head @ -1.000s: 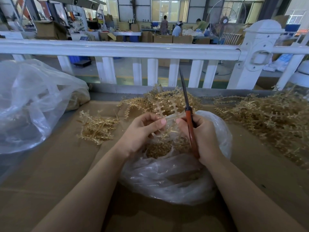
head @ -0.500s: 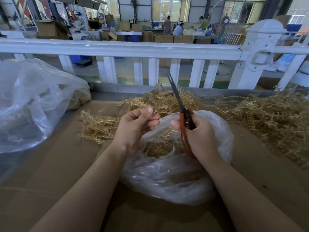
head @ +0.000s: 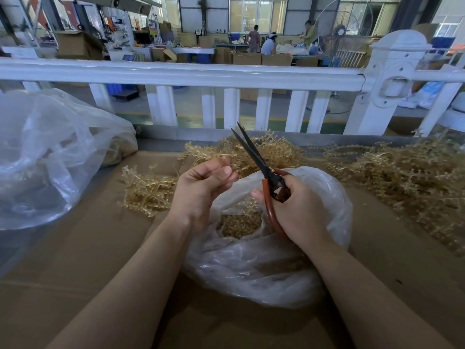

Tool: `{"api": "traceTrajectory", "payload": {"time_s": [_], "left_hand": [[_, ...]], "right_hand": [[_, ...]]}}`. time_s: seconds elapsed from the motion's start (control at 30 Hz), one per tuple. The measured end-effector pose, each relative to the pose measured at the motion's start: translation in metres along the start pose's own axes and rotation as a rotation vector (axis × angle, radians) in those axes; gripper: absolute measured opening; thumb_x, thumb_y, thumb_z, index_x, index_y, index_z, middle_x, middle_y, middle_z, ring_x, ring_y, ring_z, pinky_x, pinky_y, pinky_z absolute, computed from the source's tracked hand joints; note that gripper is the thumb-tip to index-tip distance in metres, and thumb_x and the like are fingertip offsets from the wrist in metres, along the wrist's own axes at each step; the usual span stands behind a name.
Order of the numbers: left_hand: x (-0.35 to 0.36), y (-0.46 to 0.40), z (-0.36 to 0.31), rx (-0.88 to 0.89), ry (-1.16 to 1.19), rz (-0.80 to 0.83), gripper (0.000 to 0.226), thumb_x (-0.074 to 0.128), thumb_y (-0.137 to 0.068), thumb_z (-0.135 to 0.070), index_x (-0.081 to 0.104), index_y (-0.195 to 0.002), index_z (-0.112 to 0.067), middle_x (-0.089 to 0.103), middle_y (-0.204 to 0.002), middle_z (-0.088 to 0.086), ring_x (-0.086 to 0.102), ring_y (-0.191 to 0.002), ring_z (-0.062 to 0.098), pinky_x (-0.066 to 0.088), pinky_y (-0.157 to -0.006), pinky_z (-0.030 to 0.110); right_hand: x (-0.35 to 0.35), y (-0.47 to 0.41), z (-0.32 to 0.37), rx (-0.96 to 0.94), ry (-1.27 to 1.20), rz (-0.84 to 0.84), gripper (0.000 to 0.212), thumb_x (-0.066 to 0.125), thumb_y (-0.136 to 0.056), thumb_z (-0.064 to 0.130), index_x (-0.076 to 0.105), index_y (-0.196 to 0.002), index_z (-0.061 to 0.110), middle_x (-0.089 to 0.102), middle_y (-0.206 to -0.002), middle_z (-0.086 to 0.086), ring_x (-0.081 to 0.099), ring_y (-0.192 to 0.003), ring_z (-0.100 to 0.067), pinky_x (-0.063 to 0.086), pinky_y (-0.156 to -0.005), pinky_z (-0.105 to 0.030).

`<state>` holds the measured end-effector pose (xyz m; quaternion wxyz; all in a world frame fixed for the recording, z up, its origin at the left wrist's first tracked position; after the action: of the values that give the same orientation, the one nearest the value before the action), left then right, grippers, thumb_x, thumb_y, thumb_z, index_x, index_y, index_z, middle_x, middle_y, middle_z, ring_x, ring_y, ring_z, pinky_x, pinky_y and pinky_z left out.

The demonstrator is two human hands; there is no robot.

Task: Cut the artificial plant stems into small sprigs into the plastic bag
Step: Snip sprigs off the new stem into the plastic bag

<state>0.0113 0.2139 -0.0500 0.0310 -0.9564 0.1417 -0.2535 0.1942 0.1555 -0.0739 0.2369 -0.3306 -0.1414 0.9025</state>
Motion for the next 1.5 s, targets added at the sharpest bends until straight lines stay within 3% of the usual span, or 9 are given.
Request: {"api": "traceTrajectory", "payload": {"time_s": [0.13, 0.23, 0.33, 0.47, 0.7, 1.0, 1.2, 1.37, 1.5], "left_hand": [[0.002, 0.0, 0.0, -0.014, -0.023, 0.003, 0.012, 0.073, -0.068, -0.005, 0.076, -0.063, -0.016, 0.076, -0.083, 0.006, 0.073, -0.08, 0.017, 0.057, -0.086, 0.029], [0.001, -0.001, 0.001, -0.01, -0.011, -0.011, 0.011, 0.073, -0.068, -0.004, 0.074, -0.064, -0.014, 0.074, -0.077, 0.008, 0.073, -0.081, 0.019, 0.056, -0.09, 0.033], [0.001, 0.0, 0.001, 0.021, 0.008, -0.005, 0.01, 0.072, -0.069, -0.003, 0.068, -0.077, -0.006, 0.073, -0.077, 0.009, 0.072, -0.079, 0.02, 0.055, -0.092, 0.036], [0.003, 0.001, 0.0, 0.078, -0.038, -0.005, 0.016, 0.065, -0.08, 0.011, 0.064, -0.081, -0.005, 0.074, -0.073, 0.004, 0.072, -0.073, 0.016, 0.057, -0.085, 0.031], [0.003, 0.001, 0.0, 0.14, -0.148, 0.002, 0.024, 0.064, -0.083, 0.013, 0.067, -0.08, -0.011, 0.075, -0.074, 0.003, 0.072, -0.078, 0.018, 0.054, -0.091, 0.04], [0.001, 0.001, -0.001, 0.168, -0.133, 0.009, 0.019, 0.065, -0.082, 0.011, 0.066, -0.088, -0.007, 0.075, -0.078, 0.003, 0.071, -0.079, 0.019, 0.056, -0.086, 0.036], [0.0, 0.001, -0.001, 0.174, -0.106, 0.018, 0.015, 0.06, -0.085, 0.014, 0.063, -0.088, -0.001, 0.075, -0.077, 0.006, 0.071, -0.078, 0.019, 0.058, -0.078, 0.029], [0.0, 0.001, -0.002, 0.166, -0.102, -0.012, 0.011, 0.064, -0.082, 0.012, 0.059, -0.079, 0.002, 0.071, -0.078, 0.012, 0.07, -0.077, 0.022, 0.058, -0.081, 0.032], [0.0, 0.002, -0.002, 0.164, -0.159, -0.018, 0.005, 0.066, -0.083, 0.005, 0.062, -0.082, 0.002, 0.071, -0.076, 0.011, 0.069, -0.073, 0.02, 0.055, -0.086, 0.038]], "right_hand": [[-0.001, 0.0, 0.0, -0.037, 0.066, 0.032, 0.057, 0.062, -0.07, 0.078, 0.064, -0.105, 0.033, 0.067, -0.087, 0.016, 0.063, -0.081, -0.003, 0.056, -0.076, -0.028], [-0.001, 0.002, 0.002, -0.099, 0.181, 0.026, 0.061, 0.058, -0.07, 0.081, 0.063, -0.102, 0.03, 0.067, -0.088, 0.014, 0.062, -0.081, -0.005, 0.056, -0.074, -0.029], [-0.001, 0.003, 0.005, -0.158, 0.255, 0.023, 0.062, 0.055, -0.069, 0.083, 0.061, -0.098, 0.029, 0.063, -0.089, 0.017, 0.059, -0.081, -0.003, 0.052, -0.068, -0.021], [-0.003, 0.003, 0.007, -0.181, 0.352, 0.035, 0.06, 0.055, -0.069, 0.084, 0.059, -0.099, 0.033, 0.057, -0.089, 0.023, 0.05, -0.079, 0.001, 0.031, -0.061, -0.006], [-0.005, 0.004, 0.01, -0.191, 0.364, 0.012, 0.055, 0.05, -0.067, 0.088, 0.052, -0.089, 0.038, 0.053, -0.079, 0.024, 0.042, -0.066, 0.012, 0.028, -0.056, -0.008], [-0.003, 0.005, 0.011, -0.206, 0.361, -0.017, 0.075, 0.031, -0.065, 0.096, 0.062, -0.09, 0.033, 0.059, -0.076, 0.02, 0.049, -0.062, 0.003, 0.034, -0.056, -0.009], [-0.002, 0.005, 0.011, -0.216, 0.379, -0.006, 0.076, 0.032, -0.066, 0.096, 0.063, -0.086, 0.029, 0.064, -0.073, 0.014, 0.059, -0.067, -0.004, 0.054, -0.063, -0.025], [-0.003, 0.005, 0.012, -0.221, 0.369, -0.017, 0.076, 0.033, -0.069, 0.095, 0.065, -0.086, 0.028, 0.065, -0.073, 0.013, 0.06, -0.066, -0.005, 0.055, -0.063, -0.028], [-0.004, 0.006, 0.012, -0.216, 0.369, -0.049, 0.084, 0.021, -0.067, 0.1, 0.063, -0.084, 0.029, 0.062, -0.071, 0.015, 0.059, -0.065, -0.005, 0.052, -0.059, -0.024]]}}
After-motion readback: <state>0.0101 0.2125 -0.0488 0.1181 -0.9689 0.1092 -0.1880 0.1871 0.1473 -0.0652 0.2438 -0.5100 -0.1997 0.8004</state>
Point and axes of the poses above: each hand's wrist, its own y-axis away from the middle knuckle, its own x-axis out of the palm, z = x × y, the point moved 2 cm from there along -y, towards the middle knuckle
